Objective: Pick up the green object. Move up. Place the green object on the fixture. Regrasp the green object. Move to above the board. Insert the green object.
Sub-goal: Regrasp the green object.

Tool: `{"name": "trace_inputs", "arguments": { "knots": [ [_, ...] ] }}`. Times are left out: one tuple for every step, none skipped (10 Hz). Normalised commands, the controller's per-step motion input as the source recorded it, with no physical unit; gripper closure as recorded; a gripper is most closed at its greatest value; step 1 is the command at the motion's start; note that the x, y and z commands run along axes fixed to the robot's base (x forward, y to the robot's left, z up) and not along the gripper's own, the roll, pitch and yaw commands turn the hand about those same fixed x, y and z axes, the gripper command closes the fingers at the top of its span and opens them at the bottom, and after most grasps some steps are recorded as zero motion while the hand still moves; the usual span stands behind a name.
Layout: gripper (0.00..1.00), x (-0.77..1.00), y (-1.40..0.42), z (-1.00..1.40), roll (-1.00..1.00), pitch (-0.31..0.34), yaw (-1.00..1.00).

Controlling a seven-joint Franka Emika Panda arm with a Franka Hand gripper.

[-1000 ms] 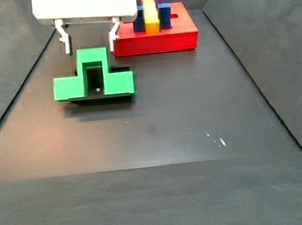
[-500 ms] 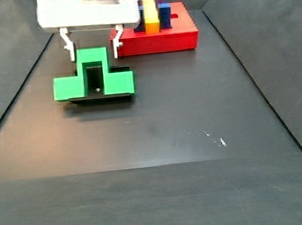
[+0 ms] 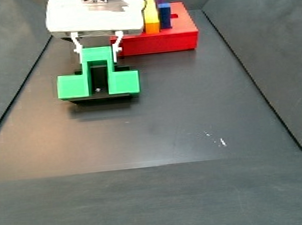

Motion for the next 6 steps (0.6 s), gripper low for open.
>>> {"name": "trace_inputs", "arguments": {
  "knots": [
    [1.00,0.00,0.00,0.00,0.00,0.000,0.00],
    [1.00,0.00,0.00,0.00,0.00,0.000,0.00],
    [1.00,0.00,0.00,0.00,0.00,0.000,0.00],
    [1.00,0.00,0.00,0.00,0.00,0.000,0.00],
    [1.00,0.00,0.00,0.00,0.00,0.000,0.00],
    [1.00,0.00,0.00,0.00,0.00,0.000,0.00]
  ]
}}
